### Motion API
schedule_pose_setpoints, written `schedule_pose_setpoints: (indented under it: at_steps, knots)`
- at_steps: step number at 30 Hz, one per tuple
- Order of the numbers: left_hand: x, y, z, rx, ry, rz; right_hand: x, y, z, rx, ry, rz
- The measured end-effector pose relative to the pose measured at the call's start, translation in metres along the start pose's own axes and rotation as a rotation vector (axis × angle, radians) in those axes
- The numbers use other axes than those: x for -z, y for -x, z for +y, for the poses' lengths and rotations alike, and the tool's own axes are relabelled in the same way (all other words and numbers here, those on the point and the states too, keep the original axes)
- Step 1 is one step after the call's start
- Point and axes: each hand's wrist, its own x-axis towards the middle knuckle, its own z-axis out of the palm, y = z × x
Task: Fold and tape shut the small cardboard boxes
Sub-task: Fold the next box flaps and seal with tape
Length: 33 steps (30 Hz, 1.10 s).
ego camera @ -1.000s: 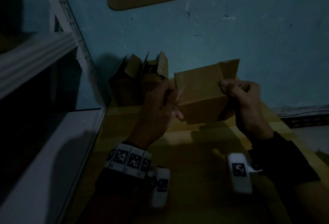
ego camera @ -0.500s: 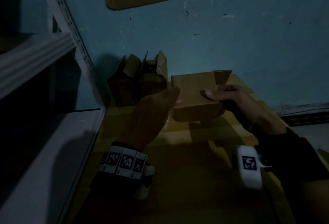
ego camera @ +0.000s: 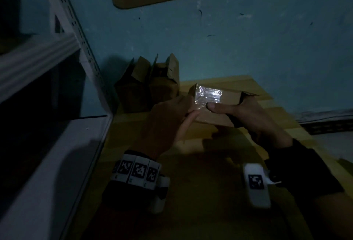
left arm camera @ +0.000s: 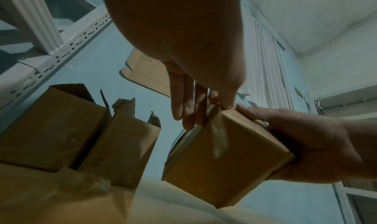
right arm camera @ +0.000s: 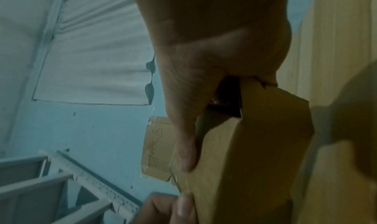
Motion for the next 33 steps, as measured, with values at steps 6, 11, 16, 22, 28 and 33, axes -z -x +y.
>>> schedule_pose_setpoints:
  at_steps: [6,11,16,22,28,33]
  knots:
    - [-0.003,0.002,0.004,0.0,-0.032,-0.038,-0.001,0.001,-0.001,-0.059,0.007,-0.054]
    - [-0.005,0.001,0.005,0.03,0.08,-0.036,0.004,0.0,-0.003,-0.022,0.043,-0.037]
    - [-0.003,0.003,0.008,0.069,0.146,-0.003,0.007,-0.007,0.005,0.021,0.027,-0.049]
    - [-0.009,0.007,0.008,0.224,0.295,0.035,0.009,-0.006,0.005,0.036,-0.003,-0.061]
    - [-0.003,0.003,0.008,0.291,0.498,-0.013,0.012,-0.005,0.008,0.01,-0.009,-0.055]
    - [0.003,-0.001,0.009,0.349,0.716,0.028,0.015,0.0,0.0,-0.001,-0.074,-0.026]
